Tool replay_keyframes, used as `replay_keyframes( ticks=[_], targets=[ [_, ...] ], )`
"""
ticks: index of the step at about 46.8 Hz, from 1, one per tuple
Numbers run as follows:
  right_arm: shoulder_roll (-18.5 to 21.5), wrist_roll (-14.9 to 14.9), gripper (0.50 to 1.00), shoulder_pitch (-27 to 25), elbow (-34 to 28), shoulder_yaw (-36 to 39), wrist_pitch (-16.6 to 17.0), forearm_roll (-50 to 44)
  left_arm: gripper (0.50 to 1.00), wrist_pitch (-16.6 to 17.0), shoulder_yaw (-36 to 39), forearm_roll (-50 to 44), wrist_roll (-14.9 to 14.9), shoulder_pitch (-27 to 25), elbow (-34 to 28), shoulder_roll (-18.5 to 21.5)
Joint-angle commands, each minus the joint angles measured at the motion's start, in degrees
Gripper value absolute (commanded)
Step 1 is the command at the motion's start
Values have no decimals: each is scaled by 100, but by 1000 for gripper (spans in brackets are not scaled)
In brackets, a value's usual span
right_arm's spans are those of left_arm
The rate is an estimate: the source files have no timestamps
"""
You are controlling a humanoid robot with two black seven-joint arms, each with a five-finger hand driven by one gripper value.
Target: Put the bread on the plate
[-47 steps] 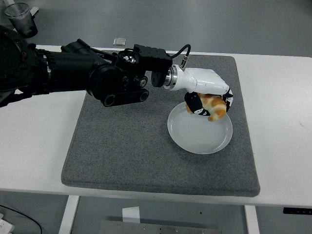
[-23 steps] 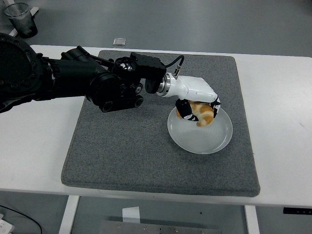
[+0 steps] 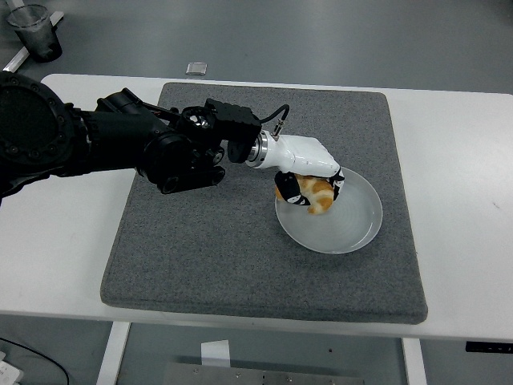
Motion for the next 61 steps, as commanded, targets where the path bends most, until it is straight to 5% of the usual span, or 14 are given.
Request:
replay_keyframes(
  ticks=[1,48,53,56,61],
  targets=[
    [0,0,932,1,0,0,0,1,500,-1,2,0,0,83,51,0],
    [0,0,932,1,0,0,0,1,500,201,28,0,17,171,157,0],
    [0,0,932,1,0,0,0,1,550,245,28,0,17,180,157,0],
    [0,0,932,1,0,0,0,1,627,254,19,0,17,180,157,0],
    [0,0,932,1,0,0,0,1,658,254,19,-9,26,189,157,0]
  ],
)
